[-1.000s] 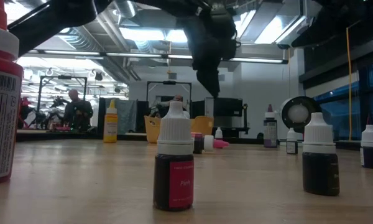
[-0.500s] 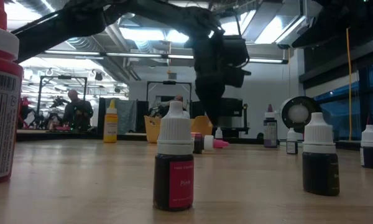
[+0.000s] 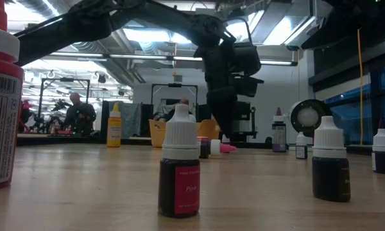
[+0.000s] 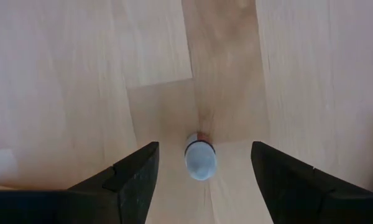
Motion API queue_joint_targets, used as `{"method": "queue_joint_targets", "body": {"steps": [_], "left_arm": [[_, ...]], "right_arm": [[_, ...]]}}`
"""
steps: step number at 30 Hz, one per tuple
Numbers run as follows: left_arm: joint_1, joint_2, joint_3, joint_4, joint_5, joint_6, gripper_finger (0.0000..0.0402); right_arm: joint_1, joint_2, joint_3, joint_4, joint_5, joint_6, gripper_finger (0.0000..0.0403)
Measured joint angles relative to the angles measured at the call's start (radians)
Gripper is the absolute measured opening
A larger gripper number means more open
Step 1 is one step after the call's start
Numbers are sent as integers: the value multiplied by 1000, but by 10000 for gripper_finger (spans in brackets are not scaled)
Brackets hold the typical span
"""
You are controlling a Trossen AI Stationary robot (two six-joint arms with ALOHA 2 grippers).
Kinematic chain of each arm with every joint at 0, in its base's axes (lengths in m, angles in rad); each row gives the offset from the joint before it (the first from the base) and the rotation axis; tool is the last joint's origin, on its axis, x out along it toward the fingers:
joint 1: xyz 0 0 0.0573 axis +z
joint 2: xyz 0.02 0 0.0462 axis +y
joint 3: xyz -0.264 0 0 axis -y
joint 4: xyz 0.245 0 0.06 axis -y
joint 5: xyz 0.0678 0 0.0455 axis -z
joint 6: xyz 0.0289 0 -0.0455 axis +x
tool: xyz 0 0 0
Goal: Pick & Place food coloring
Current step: Put the small red food coloring bottle into the bin
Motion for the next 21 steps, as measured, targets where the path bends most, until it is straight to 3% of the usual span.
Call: {"method": "queue_joint_targets", "body": {"steps": [21], "left_arm": [[20, 35, -1, -3, 46, -20, 189]], "right_arm": [[0, 0, 0, -37, 0, 1, 30]]}}
